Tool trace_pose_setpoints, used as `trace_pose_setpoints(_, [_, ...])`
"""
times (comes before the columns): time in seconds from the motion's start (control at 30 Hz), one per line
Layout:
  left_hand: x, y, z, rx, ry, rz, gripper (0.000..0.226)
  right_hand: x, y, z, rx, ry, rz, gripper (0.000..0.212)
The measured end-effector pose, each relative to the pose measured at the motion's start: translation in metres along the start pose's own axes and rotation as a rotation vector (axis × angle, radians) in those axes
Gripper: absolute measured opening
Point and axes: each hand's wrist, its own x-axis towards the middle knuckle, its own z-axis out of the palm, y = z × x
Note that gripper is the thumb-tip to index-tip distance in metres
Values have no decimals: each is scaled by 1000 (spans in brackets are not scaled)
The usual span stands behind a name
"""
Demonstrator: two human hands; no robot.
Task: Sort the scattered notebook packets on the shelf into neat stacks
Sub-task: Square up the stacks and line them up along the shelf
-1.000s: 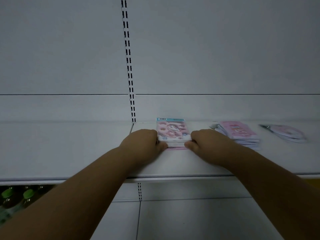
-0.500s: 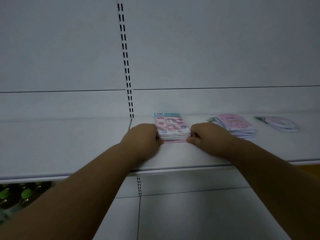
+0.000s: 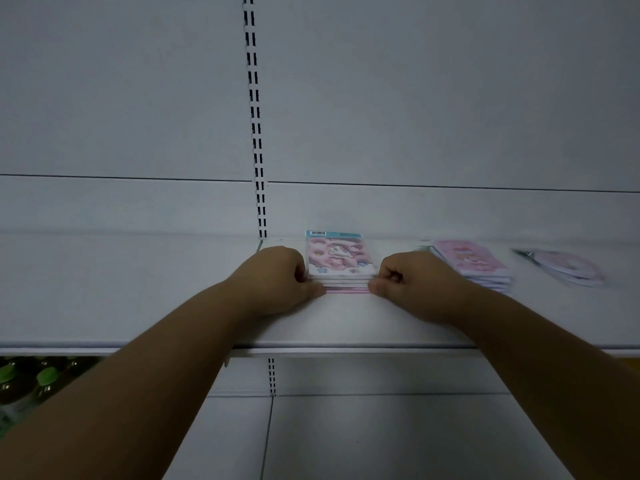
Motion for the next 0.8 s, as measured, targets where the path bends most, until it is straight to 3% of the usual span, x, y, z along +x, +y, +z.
trace_pose_setpoints(0.2, [1, -1, -3, -7, -15, 37, 38, -1, -2, 0, -81, -36, -78, 35])
trace_pose_setpoints(0.8, [-5, -6, 14, -30, 123, 57, 31, -7, -5, 11, -114, 10, -17, 29])
